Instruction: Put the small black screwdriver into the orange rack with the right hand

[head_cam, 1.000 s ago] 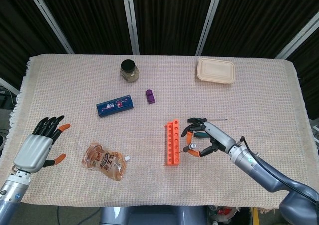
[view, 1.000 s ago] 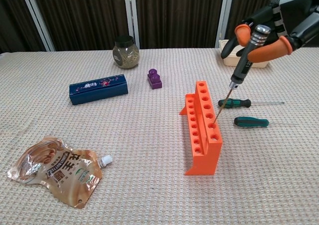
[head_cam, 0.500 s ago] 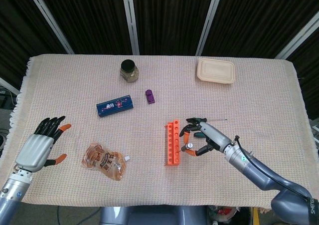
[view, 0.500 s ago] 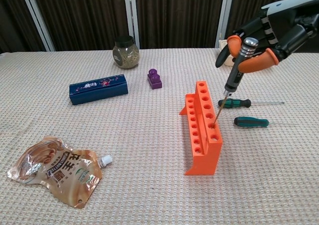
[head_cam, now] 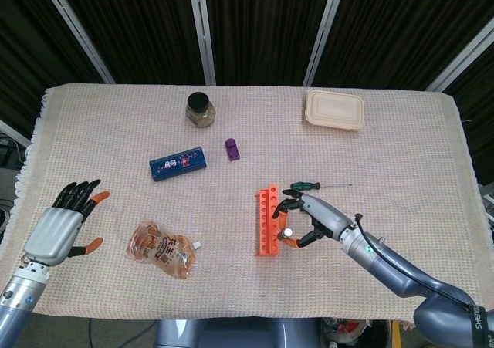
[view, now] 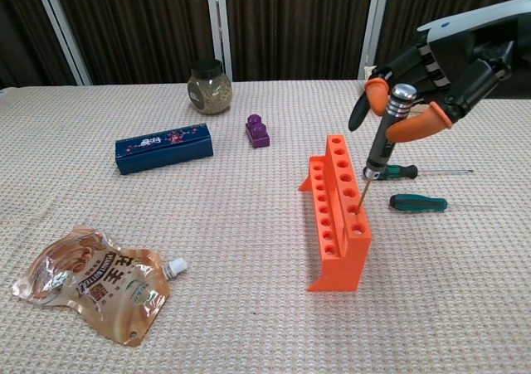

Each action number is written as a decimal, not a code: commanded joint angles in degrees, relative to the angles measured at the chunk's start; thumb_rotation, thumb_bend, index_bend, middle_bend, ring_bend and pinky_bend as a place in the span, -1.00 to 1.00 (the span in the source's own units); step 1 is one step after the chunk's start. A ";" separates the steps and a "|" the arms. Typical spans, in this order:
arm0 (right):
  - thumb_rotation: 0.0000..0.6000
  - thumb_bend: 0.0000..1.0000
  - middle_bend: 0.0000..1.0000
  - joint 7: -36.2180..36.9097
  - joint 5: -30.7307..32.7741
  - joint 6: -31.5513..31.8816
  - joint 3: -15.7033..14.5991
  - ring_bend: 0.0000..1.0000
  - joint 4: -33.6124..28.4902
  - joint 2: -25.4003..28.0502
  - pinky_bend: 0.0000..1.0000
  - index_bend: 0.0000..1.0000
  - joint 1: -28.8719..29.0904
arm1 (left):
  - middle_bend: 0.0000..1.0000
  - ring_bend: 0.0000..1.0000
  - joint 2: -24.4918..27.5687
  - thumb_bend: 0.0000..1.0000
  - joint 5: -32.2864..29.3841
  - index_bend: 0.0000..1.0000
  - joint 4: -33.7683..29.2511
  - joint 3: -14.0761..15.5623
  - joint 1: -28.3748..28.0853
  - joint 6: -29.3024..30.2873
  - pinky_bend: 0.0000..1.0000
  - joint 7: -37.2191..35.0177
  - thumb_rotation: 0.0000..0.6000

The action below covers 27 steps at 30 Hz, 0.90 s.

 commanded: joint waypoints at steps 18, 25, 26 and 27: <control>1.00 -0.39 -0.33 -12.69 10.40 2.37 -1.94 -0.96 -0.56 -3.55 -1.00 0.40 5.24 | -1.00 -1.00 -0.49 -0.58 -0.77 -0.70 1.41 0.51 0.13 -0.59 -1.00 -1.48 1.00; 1.00 -0.39 -0.34 -15.02 13.72 3.62 -2.28 -0.97 -0.35 -5.13 -1.00 0.37 6.37 | -1.00 -1.00 -0.74 -0.58 -0.88 -0.71 1.96 0.74 0.19 -0.81 -1.00 -2.03 1.00; 1.00 -0.39 -0.34 -15.26 14.04 3.77 -2.29 -0.97 -0.26 -5.31 -1.00 0.37 6.49 | -1.00 -1.00 -0.76 -0.58 -0.94 -0.71 2.03 0.75 0.20 -0.82 -1.00 -2.08 1.00; 1.00 -0.39 -0.35 -15.48 14.60 3.99 -2.25 -0.97 -0.09 -5.57 -1.00 0.36 6.64 | -1.00 -1.00 -0.77 -0.58 -1.00 -0.71 2.10 0.76 0.20 -0.86 -1.00 -2.14 1.00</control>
